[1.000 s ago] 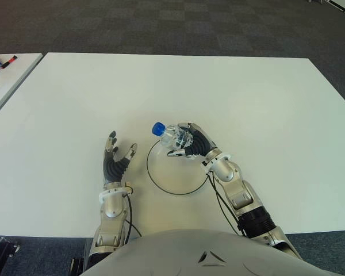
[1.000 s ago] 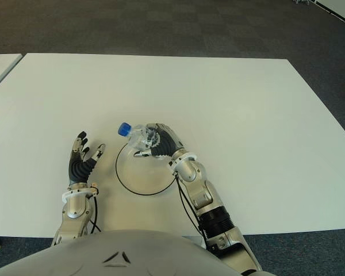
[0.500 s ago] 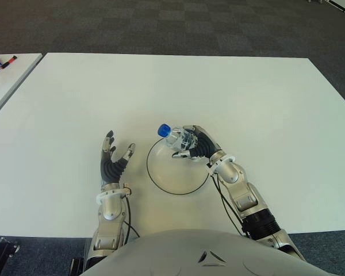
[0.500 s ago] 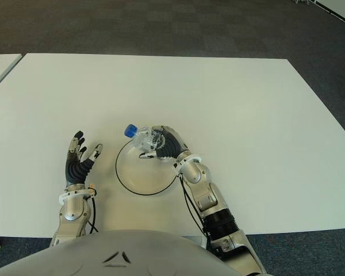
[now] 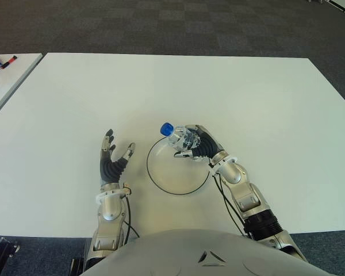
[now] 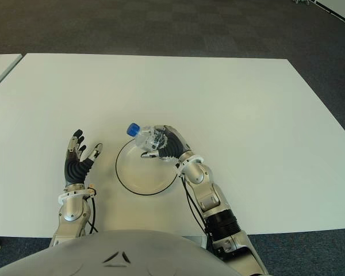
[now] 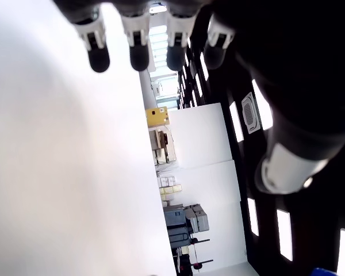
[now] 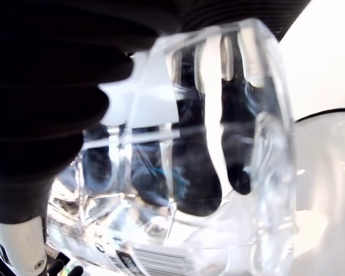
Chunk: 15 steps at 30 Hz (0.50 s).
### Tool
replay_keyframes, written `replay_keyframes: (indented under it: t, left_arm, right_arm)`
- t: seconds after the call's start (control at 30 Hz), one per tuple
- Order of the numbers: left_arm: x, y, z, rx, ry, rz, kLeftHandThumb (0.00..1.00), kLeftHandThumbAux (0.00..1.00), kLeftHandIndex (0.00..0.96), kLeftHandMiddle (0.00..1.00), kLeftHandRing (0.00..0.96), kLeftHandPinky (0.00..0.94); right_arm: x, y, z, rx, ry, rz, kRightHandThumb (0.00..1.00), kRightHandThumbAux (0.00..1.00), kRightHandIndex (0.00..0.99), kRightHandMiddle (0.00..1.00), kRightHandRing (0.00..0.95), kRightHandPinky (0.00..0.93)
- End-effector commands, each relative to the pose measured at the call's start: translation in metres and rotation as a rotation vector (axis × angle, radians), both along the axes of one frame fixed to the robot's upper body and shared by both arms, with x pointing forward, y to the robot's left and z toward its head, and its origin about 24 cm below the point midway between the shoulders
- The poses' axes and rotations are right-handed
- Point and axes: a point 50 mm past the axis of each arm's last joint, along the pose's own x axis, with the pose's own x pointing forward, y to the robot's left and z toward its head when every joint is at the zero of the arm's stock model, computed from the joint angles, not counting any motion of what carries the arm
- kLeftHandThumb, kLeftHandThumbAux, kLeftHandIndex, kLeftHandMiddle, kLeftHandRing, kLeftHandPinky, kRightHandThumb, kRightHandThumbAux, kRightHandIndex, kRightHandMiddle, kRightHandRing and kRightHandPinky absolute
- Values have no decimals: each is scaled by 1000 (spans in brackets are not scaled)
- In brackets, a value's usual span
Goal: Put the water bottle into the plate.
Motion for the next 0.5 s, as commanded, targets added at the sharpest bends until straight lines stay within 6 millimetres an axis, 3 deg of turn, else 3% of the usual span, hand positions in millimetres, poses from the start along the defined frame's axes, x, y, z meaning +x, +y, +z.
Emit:
replay_keyframes:
  t: [0.03,0.5]
  left_arm:
    - [-2,-1,1,-6,-2,-12,241,663,51,61,53,83]
    - [-3,-4,4,-11,-15,-10,253,660,57,64,56,80]
  right_arm:
    - [1,-4,3,13,-23,-11,723,710,441,882,884,880]
    - [7,-12,9,107,48,-25,728,711,441,879,878,880]
